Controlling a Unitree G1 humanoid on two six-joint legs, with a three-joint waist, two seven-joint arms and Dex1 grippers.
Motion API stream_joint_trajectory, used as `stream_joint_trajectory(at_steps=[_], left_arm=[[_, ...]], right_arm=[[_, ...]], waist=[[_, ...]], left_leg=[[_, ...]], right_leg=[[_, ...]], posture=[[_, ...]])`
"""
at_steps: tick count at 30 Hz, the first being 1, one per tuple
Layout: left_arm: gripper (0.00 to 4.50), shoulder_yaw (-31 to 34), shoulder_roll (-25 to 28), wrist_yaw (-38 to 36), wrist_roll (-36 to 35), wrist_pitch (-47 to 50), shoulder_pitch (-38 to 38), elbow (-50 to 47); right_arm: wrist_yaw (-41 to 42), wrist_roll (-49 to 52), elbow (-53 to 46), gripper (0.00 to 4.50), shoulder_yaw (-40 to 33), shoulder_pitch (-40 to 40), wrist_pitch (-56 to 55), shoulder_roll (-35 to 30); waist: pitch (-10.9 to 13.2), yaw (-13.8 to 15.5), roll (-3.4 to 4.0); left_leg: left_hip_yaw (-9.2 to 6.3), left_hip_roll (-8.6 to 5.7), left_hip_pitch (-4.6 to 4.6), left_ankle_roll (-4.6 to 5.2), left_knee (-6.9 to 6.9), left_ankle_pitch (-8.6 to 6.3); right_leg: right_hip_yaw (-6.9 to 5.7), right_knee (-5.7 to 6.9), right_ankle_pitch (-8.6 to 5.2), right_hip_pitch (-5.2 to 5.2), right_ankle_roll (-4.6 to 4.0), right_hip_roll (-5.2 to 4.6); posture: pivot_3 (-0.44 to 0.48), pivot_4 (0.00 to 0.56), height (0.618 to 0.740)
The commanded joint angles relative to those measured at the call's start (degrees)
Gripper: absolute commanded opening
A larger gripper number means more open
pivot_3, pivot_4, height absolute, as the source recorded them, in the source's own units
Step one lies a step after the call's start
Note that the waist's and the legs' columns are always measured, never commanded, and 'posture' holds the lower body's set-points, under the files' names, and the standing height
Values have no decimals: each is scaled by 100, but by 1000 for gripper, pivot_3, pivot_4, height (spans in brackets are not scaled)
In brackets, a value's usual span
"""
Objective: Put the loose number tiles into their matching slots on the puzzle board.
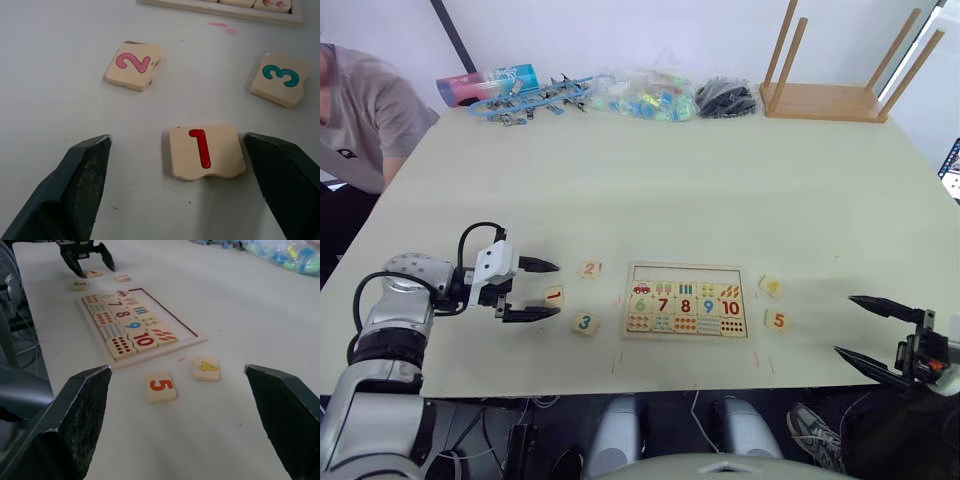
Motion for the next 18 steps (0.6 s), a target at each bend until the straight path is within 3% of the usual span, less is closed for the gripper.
stream_joint_trajectory(at_steps=[1, 4, 5, 12, 15, 18], left_arm=[[3627, -268, 107, -175, -62, -52, 208, 70], [2248, -345, 137, -175, -114, -125, 290, 62], [1562, -353, 139, -175, -125, -135, 298, 70], [1488, 150, 87, -144, -471, 193, 757, -341], [1488, 548, 98, 204, -779, 746, 1243, -1038], [1488, 993, 133, 1208, -928, 1768, 1908, -2027]], right_arm=[[52, 121, -96, 4500, -102, -27, -88, -5], [86, 126, -57, 4500, -110, -54, -108, -7], [96, 127, -43, 4500, -113, -65, -113, -9], [153, 145, 46, 4500, -130, -176, -102, -30], [158, 175, 45, 4500, -114, -230, -60, -24], [221, 110, 161, 4500, -55, -309, -67, -56]], waist=[[-1, 0, 2], [-3, -4, 5], [-3, -4, 6], [-10, -38, 18], [-10, -68, 19], [-10, -69, 19]], left_leg=[[0, 0, 0, 0, 0, 0], [1, 2, 1, 0, 0, 0], [0, 2, 1, 0, 0, 0], [3, 6, 2, 0, 0, 0], [3, 15, 3, 0, -1, 0], [2, 18, 3, 0, 0, 0]], right_leg=[[0, 0, 0, 0, 0, 0], [1, 0, 0, 0, 0, 0], [1, 0, 0, 0, 0, 0], [3, 0, 0, 0, 0, 0], [4, 0, 0, -1, 0, -1], [4, 0, 0, 0, 0, -3]], posture=[[0, 150, 737], [0, 150, 737], [0, 150, 737], [0, 150, 737], [0, 150, 737], [0, 150, 737]])
